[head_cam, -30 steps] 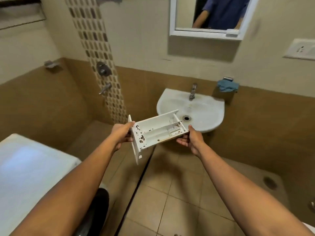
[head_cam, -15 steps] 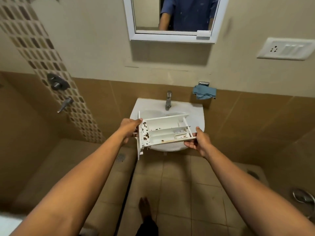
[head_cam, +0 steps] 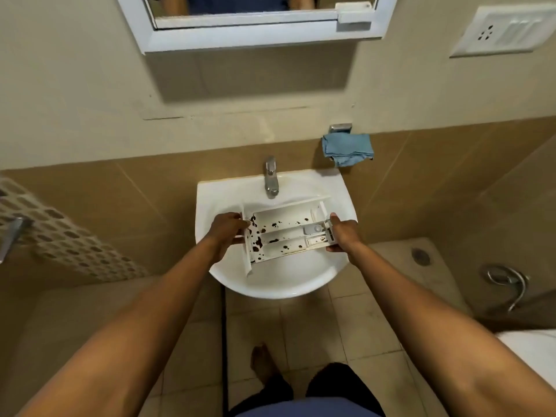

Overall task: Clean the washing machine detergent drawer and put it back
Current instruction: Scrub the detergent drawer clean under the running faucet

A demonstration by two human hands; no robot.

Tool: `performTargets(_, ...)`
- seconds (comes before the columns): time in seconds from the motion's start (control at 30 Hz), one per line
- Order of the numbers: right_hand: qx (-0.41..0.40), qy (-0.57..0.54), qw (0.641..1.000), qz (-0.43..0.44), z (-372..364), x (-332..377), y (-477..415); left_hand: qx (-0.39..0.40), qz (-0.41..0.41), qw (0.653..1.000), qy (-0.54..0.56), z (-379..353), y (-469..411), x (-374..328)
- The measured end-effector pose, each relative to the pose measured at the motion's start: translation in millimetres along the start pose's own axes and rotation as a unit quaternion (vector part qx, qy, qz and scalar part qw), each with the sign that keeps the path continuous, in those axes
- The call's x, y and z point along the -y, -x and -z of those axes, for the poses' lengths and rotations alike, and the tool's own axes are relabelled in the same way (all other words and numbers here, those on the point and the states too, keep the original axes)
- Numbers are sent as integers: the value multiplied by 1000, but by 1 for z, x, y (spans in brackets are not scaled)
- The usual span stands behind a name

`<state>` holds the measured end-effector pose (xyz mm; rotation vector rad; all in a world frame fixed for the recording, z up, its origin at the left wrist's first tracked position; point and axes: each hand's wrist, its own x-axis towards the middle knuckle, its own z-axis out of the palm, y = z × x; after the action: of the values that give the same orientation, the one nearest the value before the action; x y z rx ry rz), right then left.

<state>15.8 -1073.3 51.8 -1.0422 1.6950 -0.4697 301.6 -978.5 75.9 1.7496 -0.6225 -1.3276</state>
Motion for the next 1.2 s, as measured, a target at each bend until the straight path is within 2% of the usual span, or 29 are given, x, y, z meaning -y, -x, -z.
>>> performTargets(0.2,-17,114,993,38,-24,5,-18,-18,-4,1000,22,7,-39,21)
performTargets(0.57,14,275,959,63,-49,2,-42,-29,42,998,44,5,-78,32)
performTargets(0.7,32,290,954,72,-54,-2,-51,-28,45,998,25,4,-90,32)
performTargets(0.97,53,289,955,28,-53,-15,-63,-14,47,999,-4,-9,-104,40)
performTargets(1.2,-1,360,932,32,-56,-11,-77,-30,62,996,55,-10,-104,41)
